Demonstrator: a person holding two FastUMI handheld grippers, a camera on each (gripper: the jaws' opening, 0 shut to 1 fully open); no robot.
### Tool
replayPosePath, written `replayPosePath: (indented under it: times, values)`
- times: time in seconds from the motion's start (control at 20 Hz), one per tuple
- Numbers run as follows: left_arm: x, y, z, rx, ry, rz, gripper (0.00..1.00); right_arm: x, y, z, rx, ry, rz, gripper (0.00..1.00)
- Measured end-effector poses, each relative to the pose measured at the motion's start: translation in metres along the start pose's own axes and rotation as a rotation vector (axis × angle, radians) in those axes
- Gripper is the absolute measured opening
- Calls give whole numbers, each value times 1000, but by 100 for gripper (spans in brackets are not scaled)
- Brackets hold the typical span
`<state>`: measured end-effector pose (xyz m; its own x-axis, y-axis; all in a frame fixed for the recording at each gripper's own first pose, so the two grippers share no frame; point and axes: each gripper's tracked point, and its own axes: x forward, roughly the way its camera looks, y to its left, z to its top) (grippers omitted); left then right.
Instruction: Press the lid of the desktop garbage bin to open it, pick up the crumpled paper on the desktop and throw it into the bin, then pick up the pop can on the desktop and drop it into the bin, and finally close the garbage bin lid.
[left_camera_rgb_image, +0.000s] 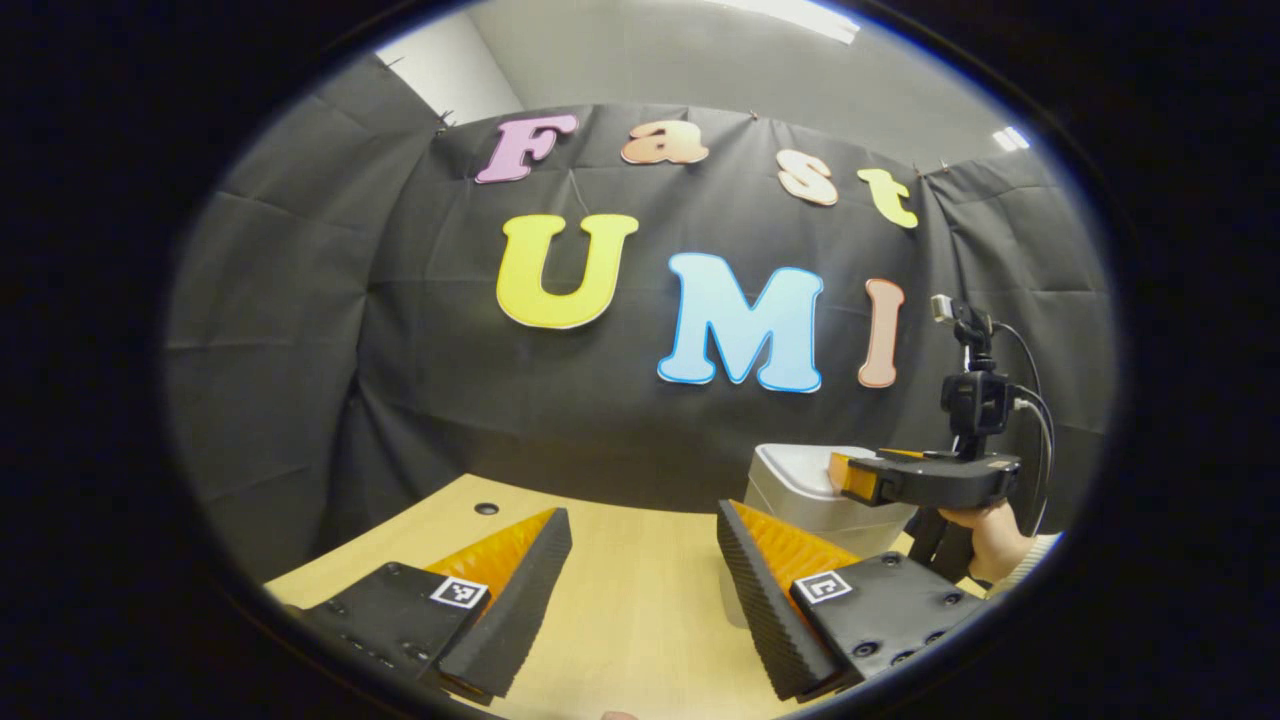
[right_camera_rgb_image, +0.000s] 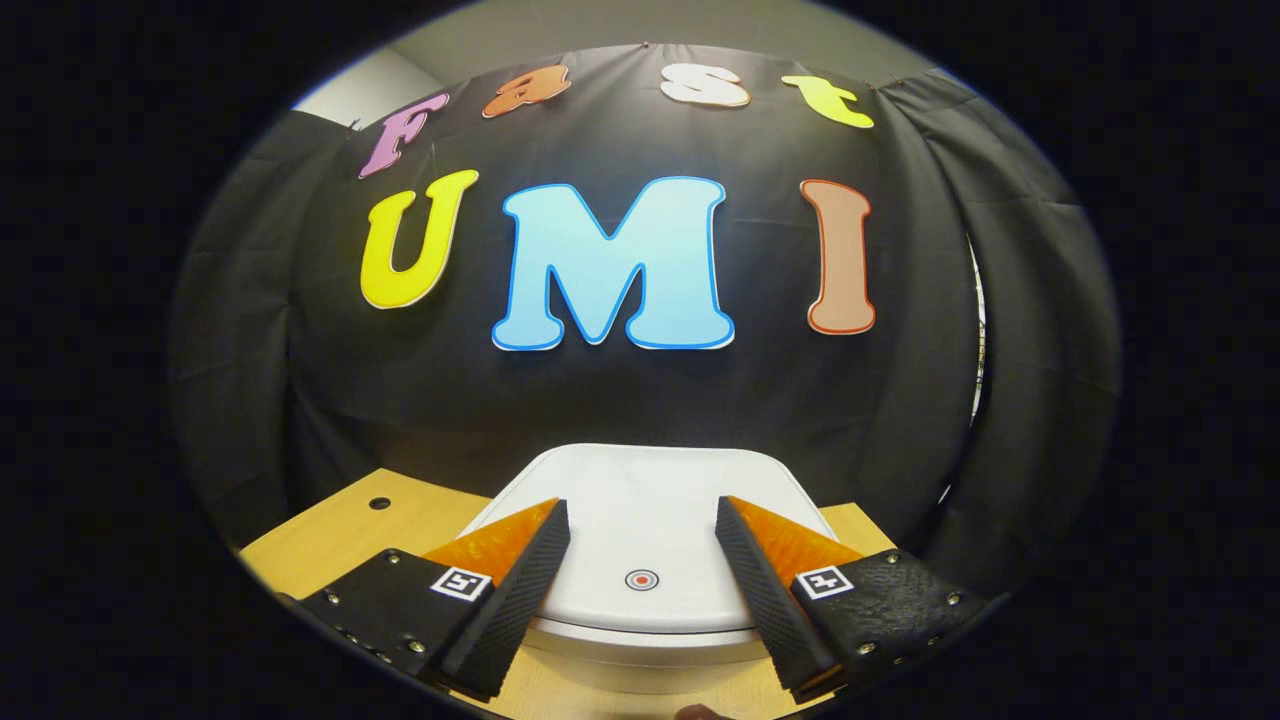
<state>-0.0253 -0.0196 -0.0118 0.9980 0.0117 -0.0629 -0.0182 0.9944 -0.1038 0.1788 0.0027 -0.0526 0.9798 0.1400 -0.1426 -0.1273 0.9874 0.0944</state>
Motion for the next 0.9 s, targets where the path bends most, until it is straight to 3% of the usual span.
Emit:
replayPosePath:
  times: [0.9]
  values:
    - [-1,-2,-1,-13,12,-28,96,3,1,-9,-14,-95,36,97]
